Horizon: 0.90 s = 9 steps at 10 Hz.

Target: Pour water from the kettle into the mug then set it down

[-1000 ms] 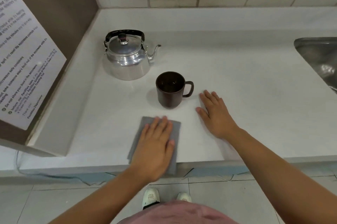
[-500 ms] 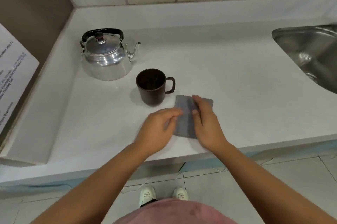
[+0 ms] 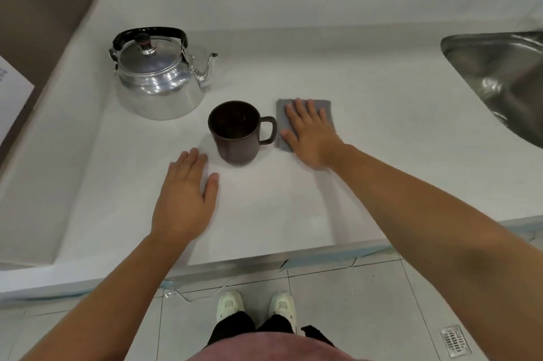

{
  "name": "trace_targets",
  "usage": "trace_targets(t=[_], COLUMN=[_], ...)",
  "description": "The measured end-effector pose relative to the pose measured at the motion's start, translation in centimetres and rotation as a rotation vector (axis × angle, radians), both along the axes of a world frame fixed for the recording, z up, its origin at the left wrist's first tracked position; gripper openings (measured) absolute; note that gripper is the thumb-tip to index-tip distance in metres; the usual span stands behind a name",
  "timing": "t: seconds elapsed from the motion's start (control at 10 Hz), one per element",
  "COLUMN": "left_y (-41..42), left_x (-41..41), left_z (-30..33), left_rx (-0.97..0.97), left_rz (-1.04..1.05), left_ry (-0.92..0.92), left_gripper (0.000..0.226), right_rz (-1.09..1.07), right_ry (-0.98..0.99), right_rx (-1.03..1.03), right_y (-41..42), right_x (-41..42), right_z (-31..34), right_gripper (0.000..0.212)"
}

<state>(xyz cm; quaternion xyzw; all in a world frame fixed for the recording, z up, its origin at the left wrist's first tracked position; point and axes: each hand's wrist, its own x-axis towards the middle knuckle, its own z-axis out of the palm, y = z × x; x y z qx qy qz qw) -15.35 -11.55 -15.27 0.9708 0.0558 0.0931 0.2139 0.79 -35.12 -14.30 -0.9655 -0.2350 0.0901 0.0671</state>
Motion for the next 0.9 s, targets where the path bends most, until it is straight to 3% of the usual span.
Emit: trace_targets(t=[0.1,0.2,0.3,0.4,0.5,0.7,0.9], left_y=[-0.2,-0.2,-0.2,-0.1,0.0,0.0,0.2], left_x=[0.0,0.1,0.0,0.0,0.0,-0.1,-0.3], left_z=[0.2,0.3,0.3,0.3,0.2,0.1,0.5], left_rx=[-0.019,-0.026,-0.034,-0.032,-0.033,-0.031,-0.029], left_rz=[-0.001,0.005,0.007,0.000,-0.004,-0.017,-0.018], left_ry=[0.012,0.017,0.017,0.011,0.013,0.014,0.069], left_gripper=[0.047,0.047,0.047,0.047,0.048,0.049,0.051], right_rz=[0.318,-0.021,-0.080,0.099,0.143,0.153,0.098], right_ry=[0.030,-0.008,-0.011,0.036,0.023,0.036,0.153], right_rx=[0.048,0.020,-0.020,0.043,0.051,0.028,0.082], right_y=[-1.3,-2.6,-0.4,-0.3,-3.0,-4.6,-4.6], right_x=[0.1,2.1,1.5,-1.9,-5.8,-11.9,-11.3], right_z=[0.0,0.3,0.3,0.0,-0.1,0.0,2.1], right_gripper=[0.064,0.063,0.064,0.064,0.066,0.068,0.072])
